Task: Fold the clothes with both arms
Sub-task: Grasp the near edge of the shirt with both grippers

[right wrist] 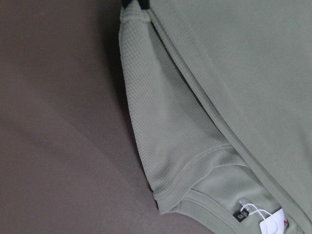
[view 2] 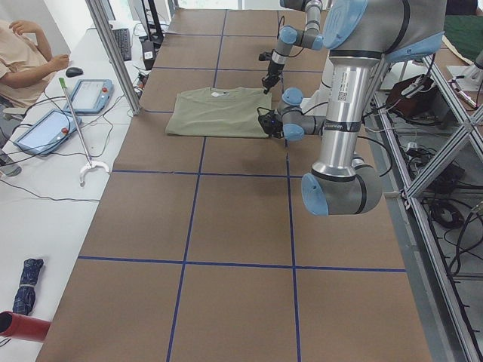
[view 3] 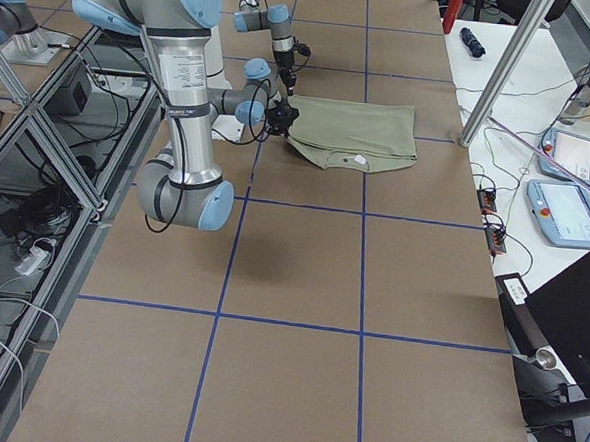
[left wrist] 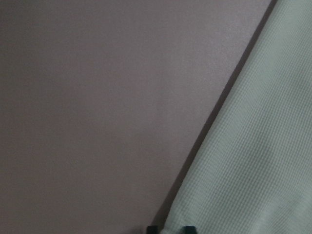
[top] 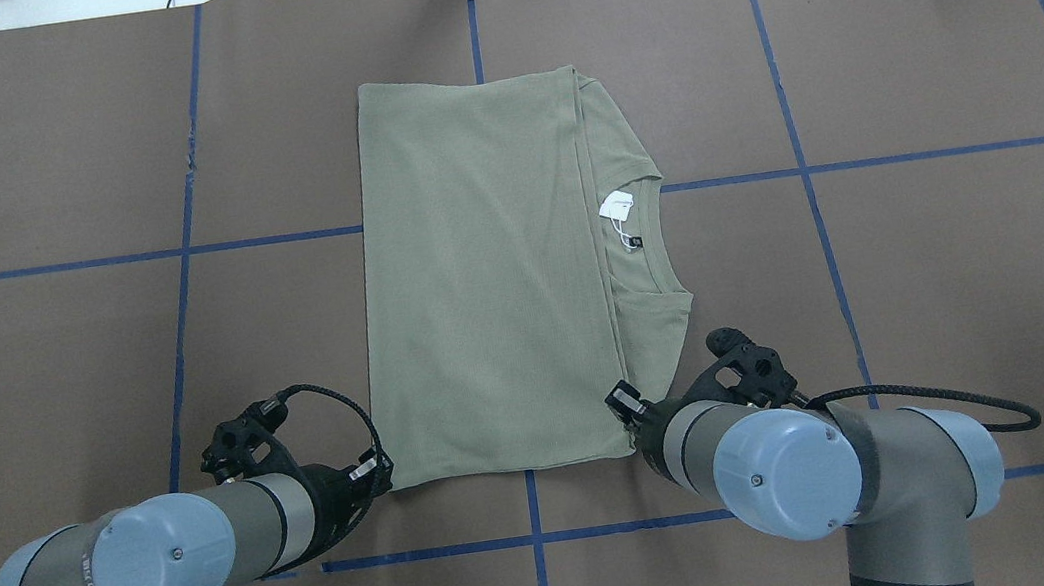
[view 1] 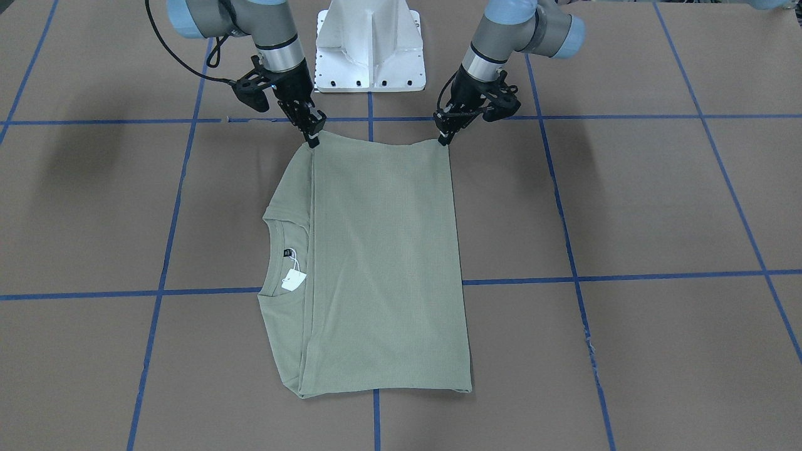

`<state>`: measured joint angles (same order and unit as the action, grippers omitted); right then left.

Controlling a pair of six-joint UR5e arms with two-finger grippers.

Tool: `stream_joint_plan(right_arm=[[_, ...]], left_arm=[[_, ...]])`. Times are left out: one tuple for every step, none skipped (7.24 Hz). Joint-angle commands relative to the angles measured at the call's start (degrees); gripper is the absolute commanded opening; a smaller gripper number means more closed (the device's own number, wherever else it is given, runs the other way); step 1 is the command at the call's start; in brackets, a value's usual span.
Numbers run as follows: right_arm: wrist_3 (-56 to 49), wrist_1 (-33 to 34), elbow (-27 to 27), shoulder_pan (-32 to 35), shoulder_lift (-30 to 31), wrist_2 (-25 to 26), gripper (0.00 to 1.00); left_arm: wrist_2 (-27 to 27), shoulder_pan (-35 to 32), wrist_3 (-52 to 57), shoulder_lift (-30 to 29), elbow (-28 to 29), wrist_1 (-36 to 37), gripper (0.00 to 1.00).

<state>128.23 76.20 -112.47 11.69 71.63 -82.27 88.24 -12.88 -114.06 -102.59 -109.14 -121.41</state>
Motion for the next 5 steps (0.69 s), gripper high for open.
stream_joint_plan(right_arm=[[0.1,0.0,0.1,-0.1,0.0,0.0,0.0],[0.1,0.0,-0.2,-0.1,-0.1,0.0,0.0],[0.1,0.0,-1.7,-0.1,0.3,-0.1,0.0],[0.2,0.0,-5.1,-0.8,3.0,-1.1,0.0],[2.7,-0.1,-9.2,-1.7,5.7,-2.2,0.0]], left_arm=[[0.1,0.1,0.2,-0.1,-0.6,0.0,0.0],[0.0,-0.1,0.1,0.3,-1.9,0.0,0.0],[0.0,0.0,0.0,1.4,-4.6,0.4,0.0],[0.0,1.3,-1.9,2.9,-8.7,1.6,0.0],[-0.2,4.2,-6.1,4.7,-13.6,3.3,0.0]])
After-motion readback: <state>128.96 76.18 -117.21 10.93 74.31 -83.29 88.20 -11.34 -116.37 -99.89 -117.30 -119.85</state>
